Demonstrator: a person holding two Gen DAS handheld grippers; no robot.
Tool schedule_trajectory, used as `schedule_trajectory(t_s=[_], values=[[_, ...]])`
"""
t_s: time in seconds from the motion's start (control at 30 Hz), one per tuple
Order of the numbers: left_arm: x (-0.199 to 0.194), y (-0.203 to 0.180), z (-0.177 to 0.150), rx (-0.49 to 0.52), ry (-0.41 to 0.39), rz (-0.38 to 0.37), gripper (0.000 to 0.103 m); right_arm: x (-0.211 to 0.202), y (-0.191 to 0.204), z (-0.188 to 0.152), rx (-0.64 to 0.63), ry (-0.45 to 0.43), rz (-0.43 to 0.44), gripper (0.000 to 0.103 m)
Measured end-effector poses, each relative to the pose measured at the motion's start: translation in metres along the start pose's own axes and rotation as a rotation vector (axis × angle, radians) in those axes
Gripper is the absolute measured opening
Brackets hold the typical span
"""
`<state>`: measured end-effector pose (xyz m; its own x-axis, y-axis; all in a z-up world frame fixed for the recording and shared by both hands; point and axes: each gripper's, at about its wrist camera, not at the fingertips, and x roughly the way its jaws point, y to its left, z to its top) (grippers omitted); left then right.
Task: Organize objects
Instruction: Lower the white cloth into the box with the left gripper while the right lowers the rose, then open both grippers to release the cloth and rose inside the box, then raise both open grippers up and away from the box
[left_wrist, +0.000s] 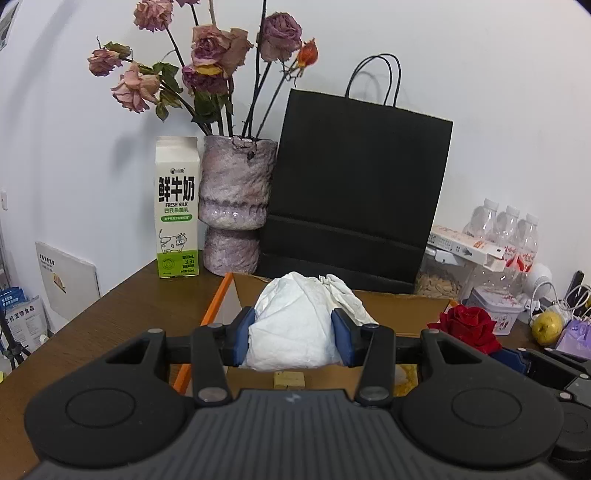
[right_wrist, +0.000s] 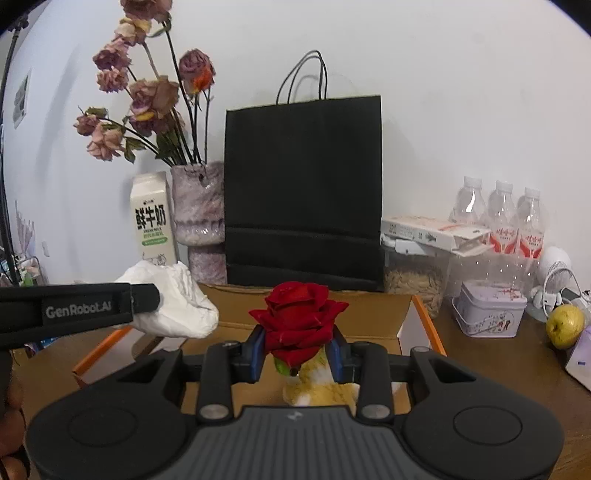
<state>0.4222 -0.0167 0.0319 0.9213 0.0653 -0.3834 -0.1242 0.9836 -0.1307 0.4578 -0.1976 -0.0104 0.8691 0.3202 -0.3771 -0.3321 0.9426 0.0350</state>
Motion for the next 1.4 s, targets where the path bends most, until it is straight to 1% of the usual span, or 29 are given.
schedule_trajectory(t_s=[0.33,0.47,0.53,0.57,0.6,0.63,0.67,0.7,0.73,0.77,0.83,1.03,1.27,1.4], values=[[0.013,-0.002,-0.009,0.032,0.002,-0.008,0.047,0.012,0.0,-0.009,-0.01,0.023,-0.022,0.033],[0.013,-0.003,-0.01,0.035,-0.006,-0.012,0.054,0.014,-0.001,-0.01,-0.007,0.029,-0.026,0.034],[0.012,-0.002,-0.01,0.035,-0.017,-0.007,0.054,0.015,-0.001,-0.011,-0.006,0.03,-0.025,0.038],[0.012,-0.002,-0.009,0.032,-0.018,-0.011,0.058,0.015,-0.002,-0.011,-0.005,0.03,-0.031,0.039],[0.012,-0.001,-0.009,0.027,-0.017,-0.01,0.068,0.015,-0.002,-0.011,-0.006,0.031,-0.037,0.047],[0.011,-0.001,-0.008,0.024,-0.018,-0.005,0.075,0.016,-0.002,-0.011,-0.006,0.033,-0.043,0.061],[0.011,0.0,-0.008,0.022,-0.023,0.003,0.088,0.016,-0.002,-0.011,-0.004,0.03,-0.048,0.07],[0.01,0.0,-0.008,0.019,-0.029,0.011,0.097,0.015,-0.003,-0.012,-0.003,0.026,-0.054,0.089],[0.009,0.0,-0.007,0.016,-0.035,0.021,0.102,0.015,-0.003,-0.012,-0.005,0.019,-0.064,0.099],[0.008,0.001,-0.007,0.012,-0.041,0.029,0.103,0.014,-0.003,-0.012,-0.01,0.012,-0.074,0.101],[0.007,0.002,-0.005,0.002,-0.042,0.039,0.103,0.014,-0.003,-0.011,-0.009,0.01,-0.085,0.103],[0.008,0.006,-0.003,-0.02,-0.023,0.052,0.103,0.013,-0.004,-0.01,-0.003,0.012,-0.081,0.103],[0.003,0.007,-0.002,-0.024,-0.023,0.043,0.103,0.009,-0.004,-0.007,0.002,0.014,-0.073,0.103],[-0.001,0.009,0.001,-0.036,-0.012,0.021,0.103,0.004,-0.003,-0.004,0.0,0.017,-0.071,0.103]])
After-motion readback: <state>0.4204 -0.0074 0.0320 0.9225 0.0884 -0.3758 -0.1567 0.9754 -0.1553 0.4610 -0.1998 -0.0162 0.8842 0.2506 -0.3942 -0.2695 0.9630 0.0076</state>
